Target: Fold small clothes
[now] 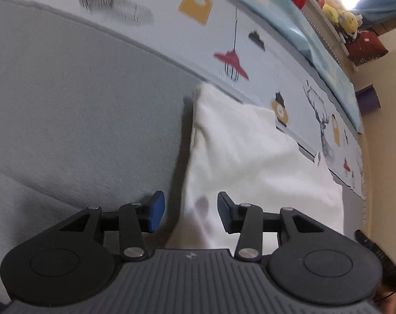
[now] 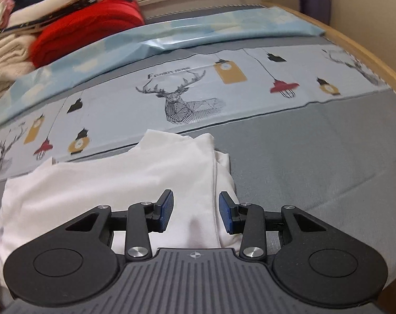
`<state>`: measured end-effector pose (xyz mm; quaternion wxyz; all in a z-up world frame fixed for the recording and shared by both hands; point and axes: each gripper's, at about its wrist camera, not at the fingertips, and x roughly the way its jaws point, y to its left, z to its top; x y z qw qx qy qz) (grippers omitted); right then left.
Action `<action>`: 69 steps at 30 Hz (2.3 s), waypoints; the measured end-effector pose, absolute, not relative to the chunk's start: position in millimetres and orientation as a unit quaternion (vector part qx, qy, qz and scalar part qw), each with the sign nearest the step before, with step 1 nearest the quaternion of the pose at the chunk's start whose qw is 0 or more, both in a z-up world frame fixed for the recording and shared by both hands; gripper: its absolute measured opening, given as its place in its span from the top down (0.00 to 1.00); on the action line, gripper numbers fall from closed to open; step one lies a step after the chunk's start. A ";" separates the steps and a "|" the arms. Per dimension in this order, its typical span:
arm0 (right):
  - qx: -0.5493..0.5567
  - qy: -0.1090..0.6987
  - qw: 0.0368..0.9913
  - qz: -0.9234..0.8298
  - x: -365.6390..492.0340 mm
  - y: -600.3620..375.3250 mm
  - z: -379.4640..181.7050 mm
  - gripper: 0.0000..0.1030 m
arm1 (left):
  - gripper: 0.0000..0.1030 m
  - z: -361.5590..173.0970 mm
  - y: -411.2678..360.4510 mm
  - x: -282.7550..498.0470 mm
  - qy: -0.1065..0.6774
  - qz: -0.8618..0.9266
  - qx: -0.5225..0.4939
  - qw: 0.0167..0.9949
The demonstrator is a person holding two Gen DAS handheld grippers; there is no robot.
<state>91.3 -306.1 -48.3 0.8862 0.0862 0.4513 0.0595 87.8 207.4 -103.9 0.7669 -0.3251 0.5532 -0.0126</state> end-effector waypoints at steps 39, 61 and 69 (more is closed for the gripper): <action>0.160 0.447 0.878 0.051 106.4 -312.5 -48.9 0.61 | 0.88 -2.4 115.4 106.6 0.482 -0.105 -0.326 0.807; 0.249 0.512 0.806 0.163 108.3 -289.6 -68.8 0.53 | 0.62 -21.9 32.4 128.6 0.541 -0.148 -0.240 0.792; 0.113 0.531 0.805 0.240 86.3 -233.1 -61.0 0.91 | 0.62 -34.7 48.5 107.2 0.569 -0.149 -0.184 0.788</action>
